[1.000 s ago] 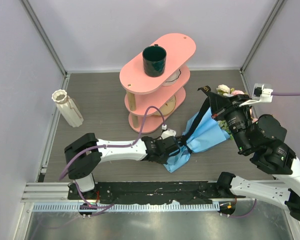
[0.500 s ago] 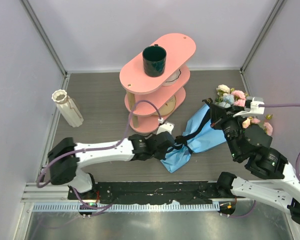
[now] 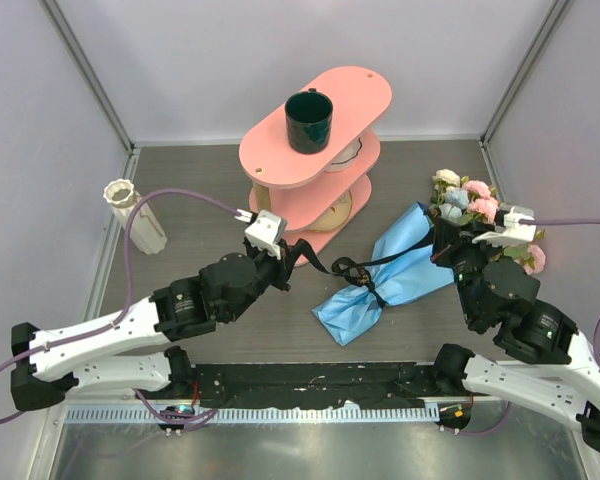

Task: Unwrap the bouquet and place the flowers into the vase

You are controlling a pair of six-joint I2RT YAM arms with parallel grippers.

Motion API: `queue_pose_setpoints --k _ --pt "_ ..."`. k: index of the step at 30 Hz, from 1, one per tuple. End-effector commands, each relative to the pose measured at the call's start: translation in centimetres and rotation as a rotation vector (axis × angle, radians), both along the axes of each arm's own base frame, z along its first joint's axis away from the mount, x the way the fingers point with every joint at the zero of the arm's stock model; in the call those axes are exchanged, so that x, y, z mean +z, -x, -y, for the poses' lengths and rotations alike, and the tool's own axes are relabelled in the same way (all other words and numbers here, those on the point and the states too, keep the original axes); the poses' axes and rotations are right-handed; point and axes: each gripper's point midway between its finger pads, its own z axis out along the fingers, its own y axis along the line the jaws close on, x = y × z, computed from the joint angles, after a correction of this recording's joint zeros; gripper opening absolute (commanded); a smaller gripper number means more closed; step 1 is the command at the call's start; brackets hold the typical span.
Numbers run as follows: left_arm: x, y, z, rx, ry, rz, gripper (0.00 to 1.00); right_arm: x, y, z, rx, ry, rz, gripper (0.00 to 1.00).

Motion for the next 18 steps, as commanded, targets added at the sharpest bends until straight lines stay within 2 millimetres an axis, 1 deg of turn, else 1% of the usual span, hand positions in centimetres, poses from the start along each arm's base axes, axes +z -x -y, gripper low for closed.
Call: queue_pose_setpoints --k 1,2,4,5,6,8,12,13,14,16,17,18 --pt "2.8 -2.0 -2.1 0.101 -0.040 0.177 0.00 2.0 0.6 2.0 -0.051 -0.062 0.042 0.01" --pt "3.1 -2.6 -3.1 0.156 -0.074 0.203 0.00 2.1 0.7 2.1 -0.048 -0.066 0.043 0.01" --pt "2.7 -3.3 -3.8 0.214 -0.109 0.205 0.00 2.7 1.1 2.5 -0.037 -0.087 0.056 0.01" --pt "3.0 -3.5 -4.0 0.241 -0.113 0.206 0.00 3.1 1.3 2.7 -0.034 -0.099 0.063 0.01" --pt "2.7 -3.7 -4.5 0.265 -0.138 0.200 0.00 3.6 1.6 3.2 -0.033 -0.114 0.073 0.01" --pt "2.6 -3.9 -4.8 0.289 -0.154 0.196 0.00 4.4 2.3 4.3 -0.032 -0.150 0.093 0.01" --pt "2.8 -4.2 -6.1 0.356 -0.153 0.201 0.00 6.1 4.0 6.7 -0.018 -0.243 0.149 0.01" --pt "3.2 -4.3 -6.8 0.390 -0.144 0.204 0.00 6.2 4.4 7.3 -0.018 -0.255 0.155 0.01" --pt "3.3 -4.3 -7.2 0.410 -0.142 0.207 0.00 6.6 5.1 8.3 -0.016 -0.290 0.175 0.01" --pt "3.5 -4.4 -8.4 0.459 -0.140 0.215 0.00 6.8 5.7 9.3 -0.016 -0.321 0.191 0.01" --pt "3.7 -4.5 -8.7 0.473 -0.125 0.218 0.00 6.9 6.3 10.2 -0.014 -0.350 0.207 0.01" --pt "3.9 -4.5 -9.1 0.486 -0.121 0.221 0.00 6.8 6.5 10.4 -0.011 -0.356 0.209 0.01"
